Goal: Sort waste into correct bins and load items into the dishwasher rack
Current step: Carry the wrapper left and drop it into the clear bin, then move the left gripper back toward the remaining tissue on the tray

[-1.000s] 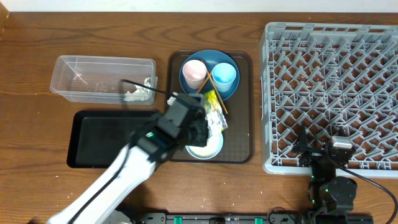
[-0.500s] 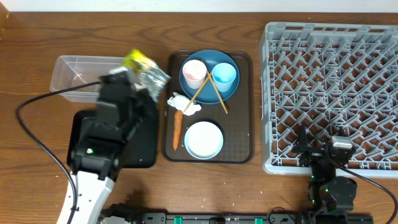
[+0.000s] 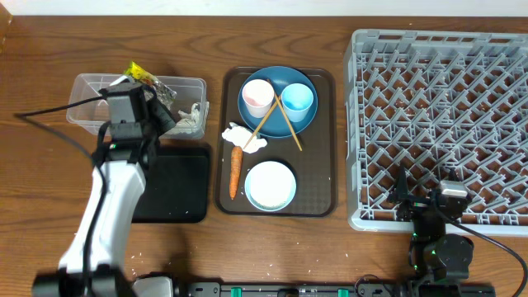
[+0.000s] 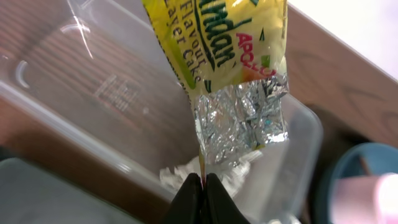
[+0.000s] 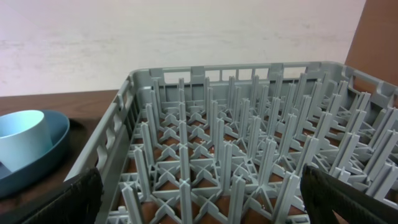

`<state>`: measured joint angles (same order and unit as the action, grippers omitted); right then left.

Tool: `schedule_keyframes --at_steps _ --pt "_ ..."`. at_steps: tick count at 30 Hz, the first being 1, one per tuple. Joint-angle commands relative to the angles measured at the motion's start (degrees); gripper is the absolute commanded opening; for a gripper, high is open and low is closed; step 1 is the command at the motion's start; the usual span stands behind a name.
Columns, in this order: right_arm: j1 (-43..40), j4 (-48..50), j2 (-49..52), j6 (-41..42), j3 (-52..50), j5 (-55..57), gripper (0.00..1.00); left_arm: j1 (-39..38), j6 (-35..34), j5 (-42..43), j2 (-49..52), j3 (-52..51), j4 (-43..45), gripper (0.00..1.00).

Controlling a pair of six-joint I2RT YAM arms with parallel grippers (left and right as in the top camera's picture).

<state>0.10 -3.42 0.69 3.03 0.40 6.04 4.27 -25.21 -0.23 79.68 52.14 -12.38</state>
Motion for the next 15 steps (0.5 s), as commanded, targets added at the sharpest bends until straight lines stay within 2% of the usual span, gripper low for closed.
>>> schedule_keyframes --at_steps 1,2,6,8,11,15 --pt "0.8 -0.2 -0.2 0.8 -0.1 0.4 0.99 0.4 0.9 -0.2 4.8 1.1 2.2 0.08" --pt "0.8 -0.2 -0.2 0.8 -0.1 0.4 0.99 0.4 0.9 -0.2 5.9 1.1 2.8 0.13" --pt "0.8 -0.2 -0.2 0.8 -0.1 0.4 0.99 0.4 0.9 -0.2 6.5 1.2 4.0 0.50" --pt "0.8 -0.2 -0.2 0.8 -0.1 0.4 0.99 0.4 0.0 -0.2 4.9 1.2 4.5 0.63" --pt "0.8 -0.2 -0.2 0.8 -0.1 0.4 0.99 0.4 -0.4 -0.2 0.3 1.2 4.8 0.71" --pt "0.8 -0.2 -0.2 0.8 -0.1 0.4 0.99 0.4 -1.0 4.6 -8.4 1.1 1.9 0.72"
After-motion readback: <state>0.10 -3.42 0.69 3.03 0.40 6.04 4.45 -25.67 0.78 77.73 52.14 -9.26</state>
